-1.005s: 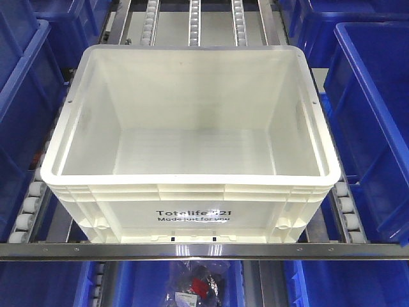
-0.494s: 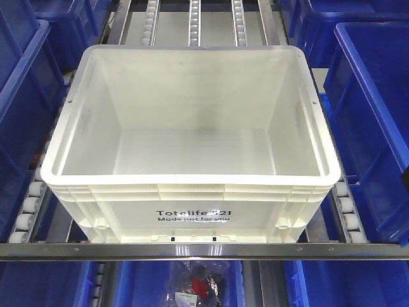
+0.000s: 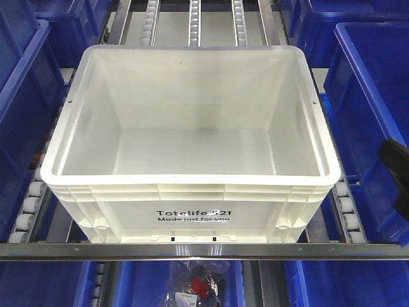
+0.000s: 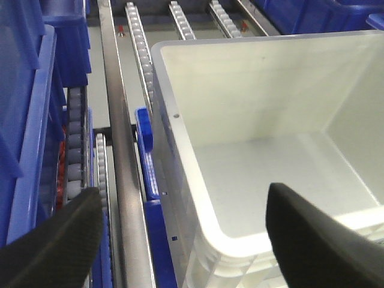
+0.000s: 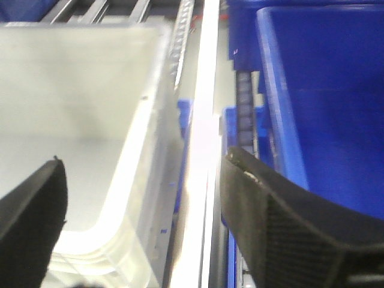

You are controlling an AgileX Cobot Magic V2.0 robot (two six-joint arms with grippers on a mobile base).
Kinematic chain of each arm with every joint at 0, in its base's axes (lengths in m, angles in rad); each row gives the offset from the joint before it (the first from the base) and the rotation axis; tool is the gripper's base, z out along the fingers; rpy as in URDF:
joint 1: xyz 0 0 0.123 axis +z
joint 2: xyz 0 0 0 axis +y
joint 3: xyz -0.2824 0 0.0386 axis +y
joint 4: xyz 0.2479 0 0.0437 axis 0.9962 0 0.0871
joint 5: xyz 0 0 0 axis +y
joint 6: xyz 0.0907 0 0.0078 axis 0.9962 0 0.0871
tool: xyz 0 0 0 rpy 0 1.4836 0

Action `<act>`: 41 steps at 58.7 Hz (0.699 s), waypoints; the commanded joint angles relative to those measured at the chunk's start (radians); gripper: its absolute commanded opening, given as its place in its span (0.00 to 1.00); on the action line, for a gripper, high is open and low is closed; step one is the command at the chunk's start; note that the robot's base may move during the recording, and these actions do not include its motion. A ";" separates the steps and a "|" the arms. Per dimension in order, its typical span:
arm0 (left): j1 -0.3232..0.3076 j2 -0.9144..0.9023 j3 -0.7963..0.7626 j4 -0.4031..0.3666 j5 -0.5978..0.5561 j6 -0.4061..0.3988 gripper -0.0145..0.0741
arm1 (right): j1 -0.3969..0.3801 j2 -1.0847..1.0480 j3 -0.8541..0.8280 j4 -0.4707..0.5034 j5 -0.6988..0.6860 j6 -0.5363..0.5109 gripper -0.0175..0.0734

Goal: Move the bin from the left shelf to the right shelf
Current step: 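Move both grippers onto the crate's side rims and close them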

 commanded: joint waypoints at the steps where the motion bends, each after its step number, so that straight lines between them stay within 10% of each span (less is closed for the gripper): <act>1: -0.006 0.093 -0.102 -0.015 -0.004 -0.004 0.78 | 0.026 0.101 -0.122 -0.009 0.014 -0.020 0.76; 41: -0.006 0.667 -0.494 -0.017 0.161 0.036 0.78 | 0.027 0.713 -0.653 -0.062 0.367 0.122 0.76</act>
